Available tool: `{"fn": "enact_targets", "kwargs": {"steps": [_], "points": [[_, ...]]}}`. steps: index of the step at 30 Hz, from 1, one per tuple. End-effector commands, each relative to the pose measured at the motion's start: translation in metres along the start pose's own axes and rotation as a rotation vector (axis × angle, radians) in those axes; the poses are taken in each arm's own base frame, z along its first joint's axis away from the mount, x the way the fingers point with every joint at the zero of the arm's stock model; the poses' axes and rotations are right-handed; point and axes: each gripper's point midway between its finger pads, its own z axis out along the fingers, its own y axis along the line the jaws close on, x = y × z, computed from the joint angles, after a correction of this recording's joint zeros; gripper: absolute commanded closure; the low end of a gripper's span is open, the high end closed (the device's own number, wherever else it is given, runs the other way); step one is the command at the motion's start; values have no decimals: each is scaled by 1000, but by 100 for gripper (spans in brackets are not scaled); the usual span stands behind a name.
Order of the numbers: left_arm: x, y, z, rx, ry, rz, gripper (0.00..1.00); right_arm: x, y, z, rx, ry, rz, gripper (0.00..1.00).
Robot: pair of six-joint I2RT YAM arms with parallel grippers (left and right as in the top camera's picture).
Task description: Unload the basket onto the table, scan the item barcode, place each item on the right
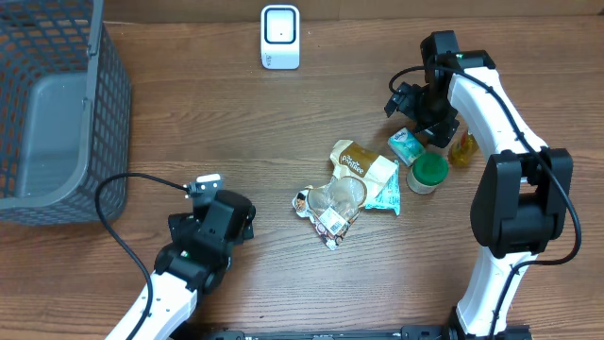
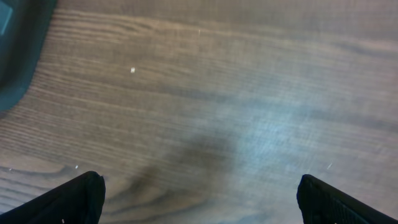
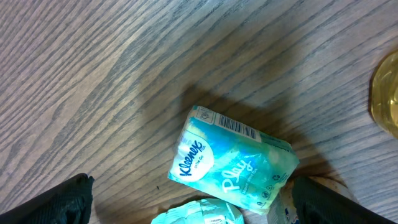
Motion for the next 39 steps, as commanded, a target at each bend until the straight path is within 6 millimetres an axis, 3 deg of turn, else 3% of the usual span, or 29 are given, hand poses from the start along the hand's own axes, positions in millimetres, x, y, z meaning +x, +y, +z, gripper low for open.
{"fn": "enact_targets", "kwargs": {"steps": [1, 13, 20, 26, 33, 39], "points": [[15, 1, 5, 33, -1, 68, 0, -8, 7, -16, -33, -39, -5, 0], [34, -12, 10, 158, -57, 254, 0, -8, 7, -16, -33, -39, -5, 0], [31, -7, 13, 190, -67, 203, 0, -8, 7, -16, -33, -39, -5, 0], [28, -14, 15, 310, -99, 275, 0, -8, 7, -16, -33, -39, -5, 0], [21, -2, 25, 280, -229, 155, 0, -8, 7, -16, -33, -39, -5, 0], [17, 2, 22, 270, -290, 131, 0, -8, 7, -16, -33, -39, -5, 0]]}}
